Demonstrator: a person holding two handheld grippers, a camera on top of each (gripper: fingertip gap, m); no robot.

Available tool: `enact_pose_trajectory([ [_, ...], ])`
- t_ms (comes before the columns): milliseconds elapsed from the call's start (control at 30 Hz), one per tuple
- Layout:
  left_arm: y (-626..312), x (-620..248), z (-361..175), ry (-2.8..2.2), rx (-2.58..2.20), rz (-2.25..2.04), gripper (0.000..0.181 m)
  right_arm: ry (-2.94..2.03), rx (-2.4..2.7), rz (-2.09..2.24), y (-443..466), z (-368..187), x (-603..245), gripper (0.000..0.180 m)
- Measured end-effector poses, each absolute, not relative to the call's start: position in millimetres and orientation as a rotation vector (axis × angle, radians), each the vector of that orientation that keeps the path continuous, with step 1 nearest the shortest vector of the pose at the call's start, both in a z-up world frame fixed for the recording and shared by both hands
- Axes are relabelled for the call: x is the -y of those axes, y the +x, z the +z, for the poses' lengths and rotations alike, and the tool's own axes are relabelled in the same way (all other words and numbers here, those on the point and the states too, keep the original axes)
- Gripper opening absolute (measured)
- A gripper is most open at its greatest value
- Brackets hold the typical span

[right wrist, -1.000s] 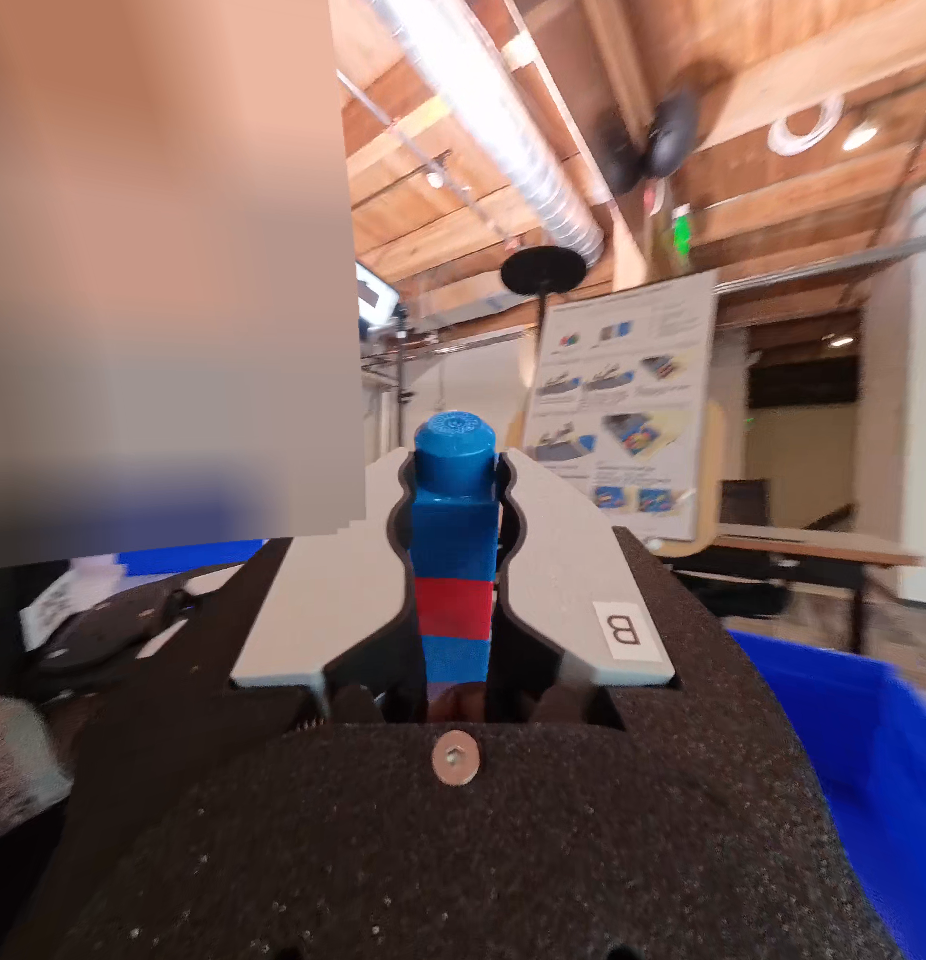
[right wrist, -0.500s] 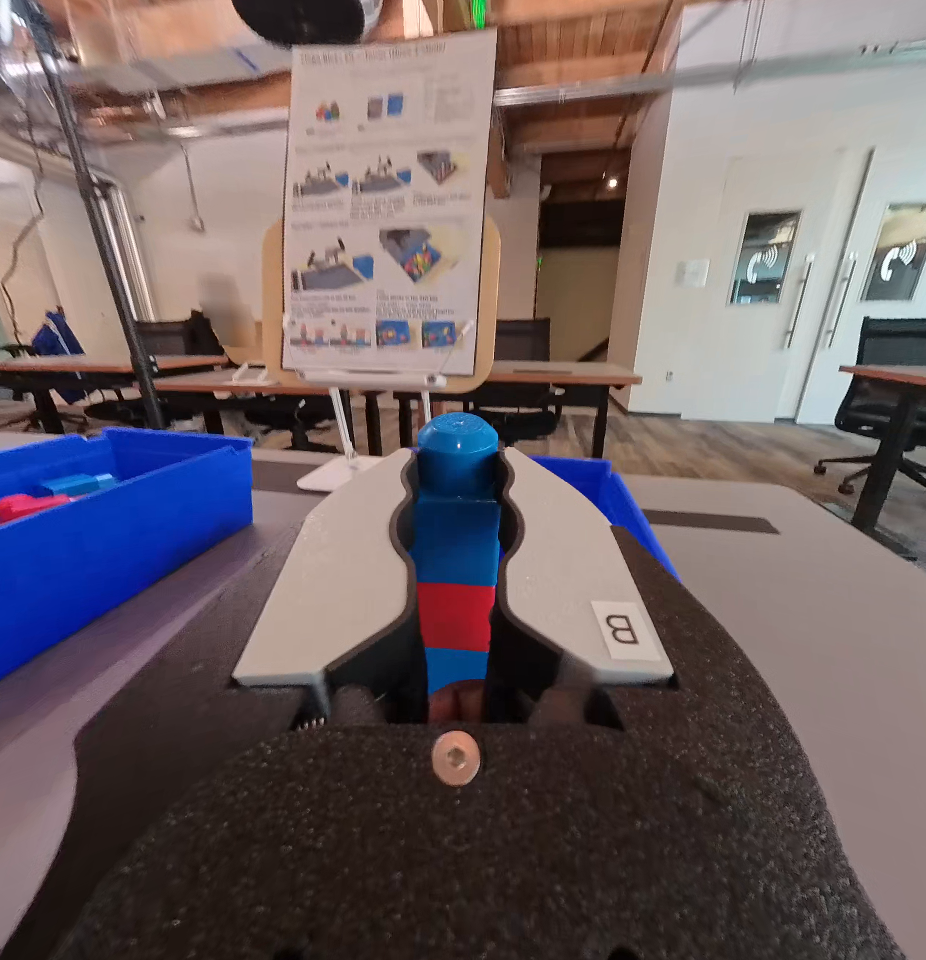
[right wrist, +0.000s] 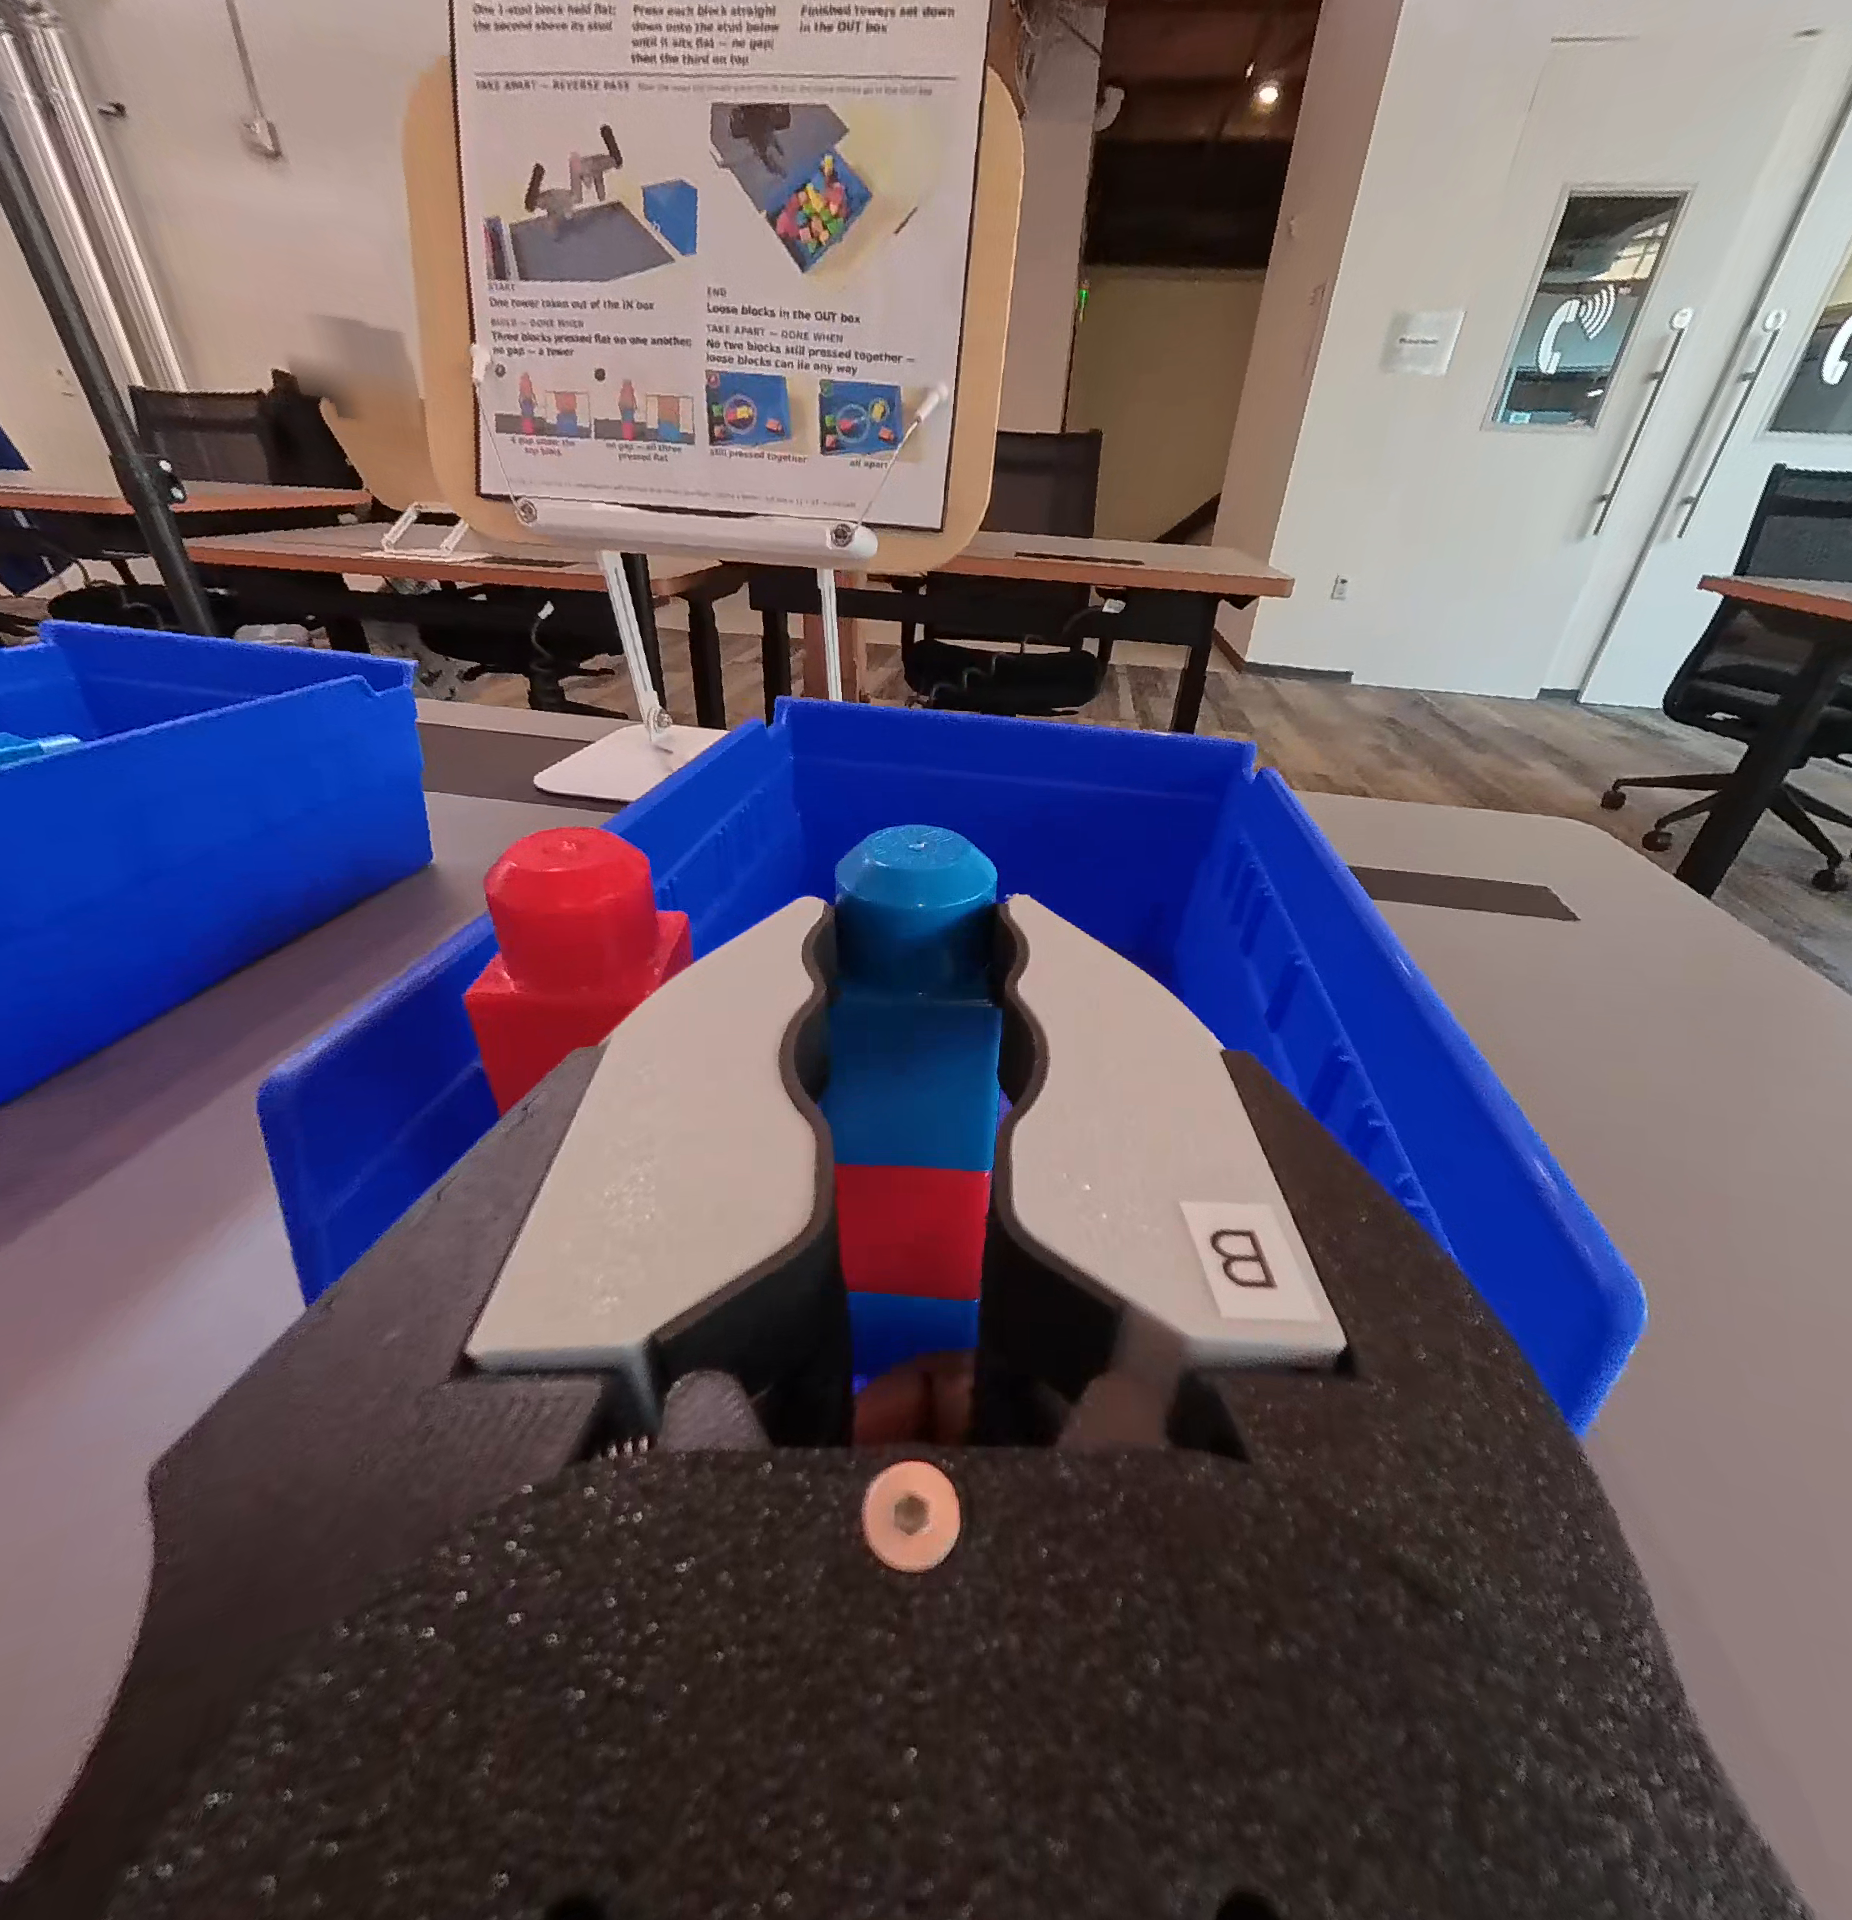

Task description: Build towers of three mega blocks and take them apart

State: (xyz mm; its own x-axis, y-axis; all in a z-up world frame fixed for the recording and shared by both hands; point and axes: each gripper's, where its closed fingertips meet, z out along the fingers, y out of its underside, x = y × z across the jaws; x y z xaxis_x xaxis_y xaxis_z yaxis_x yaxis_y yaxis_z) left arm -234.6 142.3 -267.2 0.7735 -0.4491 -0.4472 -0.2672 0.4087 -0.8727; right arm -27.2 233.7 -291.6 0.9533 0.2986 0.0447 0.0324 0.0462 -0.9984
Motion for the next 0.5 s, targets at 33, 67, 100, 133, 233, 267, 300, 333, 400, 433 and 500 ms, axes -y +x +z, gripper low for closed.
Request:
enact_pose_trajectory([
  [33,-234.4,-142.1,-267.4,-1.172,-0.721,-0.126,0.039,-1.522,0.265,0.201,-26.3,-293.1,-233.8,0.028],
  [67,-234.1,-142.1,-267.6,-1.172,-0.723,-0.125,0.039,-1.526,0.263,0.197,-26.0,-294.3,-233.7,0.028],
  [100,-233.9,-142.1,-268.1,-1.173,-0.726,-0.123,0.039,-1.529,0.262,0.196,-26.0,-295.3,-233.7,0.028],
  [133,-233.8,-142.2,-268.4,-1.174,-0.728,-0.121,0.039,-1.534,0.261,0.194,-26.1,-296.3,-233.8,0.028],
  [233,-234.0,-142.1,-268.5,-1.173,-0.729,-0.117,0.039,-1.53,0.262,0.175,-26.0,-296.5,-233.4,0.028],
  [267,-234.1,-142.2,-268.7,-1.175,-0.729,-0.117,0.039,-1.527,0.263,0.168,-25.9,-296.3,-233.0,0.028],
  [300,-234.1,-142.2,-268.7,-1.175,-0.729,-0.116,0.039,-1.523,0.261,0.167,-26.0,-296.1,-232.6,0.029],
  [333,-234.2,-142.2,-268.5,-1.174,-0.728,-0.115,0.039,-1.522,0.259,0.169,-26.1,-296.0,-232.2,0.031],
  [400,-234.0,-142.1,-268.8,-1.175,-0.729,-0.117,0.039,-1.517,0.255,0.178,-26.7,-295.6,-231.7,0.035],
  [433,-234.0,-142.1,-268.8,-1.175,-0.729,-0.117,0.039,-1.513,0.255,0.181,-27.1,-295.2,-231.5,0.037],
  [500,-234.1,-141.9,-268.5,-1.174,-0.727,-0.118,0.039,-1.505,0.255,0.184,-27.5,-294.3,-231.1,0.04],
])
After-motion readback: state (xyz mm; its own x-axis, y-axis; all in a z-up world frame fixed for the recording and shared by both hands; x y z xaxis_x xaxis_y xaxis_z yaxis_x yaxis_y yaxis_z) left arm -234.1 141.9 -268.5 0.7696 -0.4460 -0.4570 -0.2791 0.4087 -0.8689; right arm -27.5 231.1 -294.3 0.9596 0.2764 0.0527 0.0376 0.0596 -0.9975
